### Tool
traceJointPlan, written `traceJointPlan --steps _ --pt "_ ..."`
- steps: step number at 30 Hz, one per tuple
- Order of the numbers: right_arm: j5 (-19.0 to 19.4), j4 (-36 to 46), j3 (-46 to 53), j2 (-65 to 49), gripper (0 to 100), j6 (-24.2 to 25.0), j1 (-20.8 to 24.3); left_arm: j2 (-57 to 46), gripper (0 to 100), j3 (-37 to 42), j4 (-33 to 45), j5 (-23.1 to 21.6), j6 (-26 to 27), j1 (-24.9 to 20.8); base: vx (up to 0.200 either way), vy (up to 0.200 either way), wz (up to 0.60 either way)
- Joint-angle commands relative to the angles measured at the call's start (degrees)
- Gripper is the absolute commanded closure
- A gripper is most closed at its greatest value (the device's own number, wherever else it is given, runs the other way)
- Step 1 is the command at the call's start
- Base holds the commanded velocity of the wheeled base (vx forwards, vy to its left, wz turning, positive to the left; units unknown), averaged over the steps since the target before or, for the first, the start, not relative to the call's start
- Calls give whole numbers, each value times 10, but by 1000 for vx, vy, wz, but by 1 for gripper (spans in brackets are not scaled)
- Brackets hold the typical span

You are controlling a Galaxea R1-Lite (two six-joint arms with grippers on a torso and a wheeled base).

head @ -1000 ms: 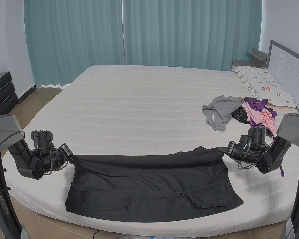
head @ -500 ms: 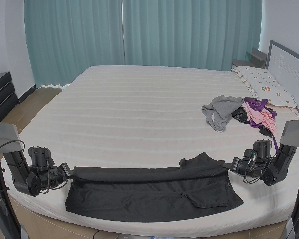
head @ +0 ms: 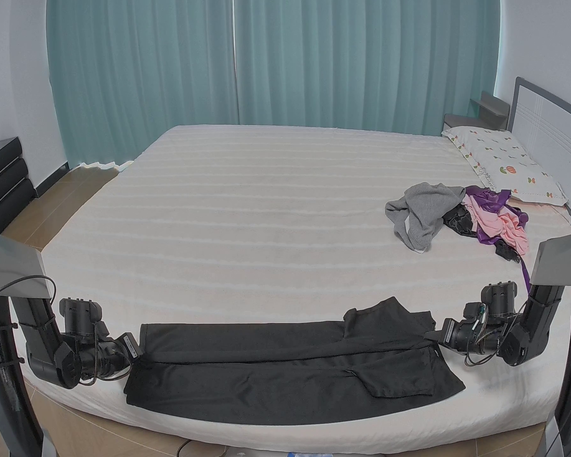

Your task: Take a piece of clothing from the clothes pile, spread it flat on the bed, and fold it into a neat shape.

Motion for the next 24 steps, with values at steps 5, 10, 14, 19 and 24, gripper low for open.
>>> traceJointPlan --steps 5,10,14,19,24 --pt "-2 -4 4 -6 0 -1 -2 3 0 6 0 0 -2 -2 0 0 0" --pt "3 2 -1 -55 0 16 -22 -24 0 -3 0 0 -7 3 0 0 0" --pt "-4 5 -11 -72 0 33 -30 -45 0 -21 7 0 -9 9 0 0 0" --pt "-3 4 -14 -68 0 53 -32 -46 0 -59 9 0 -33 7 0 0 0" --pt "-14 3 -39 -32 0 118 -34 -13 0 -119 42 1 -68 6 0 0 0"
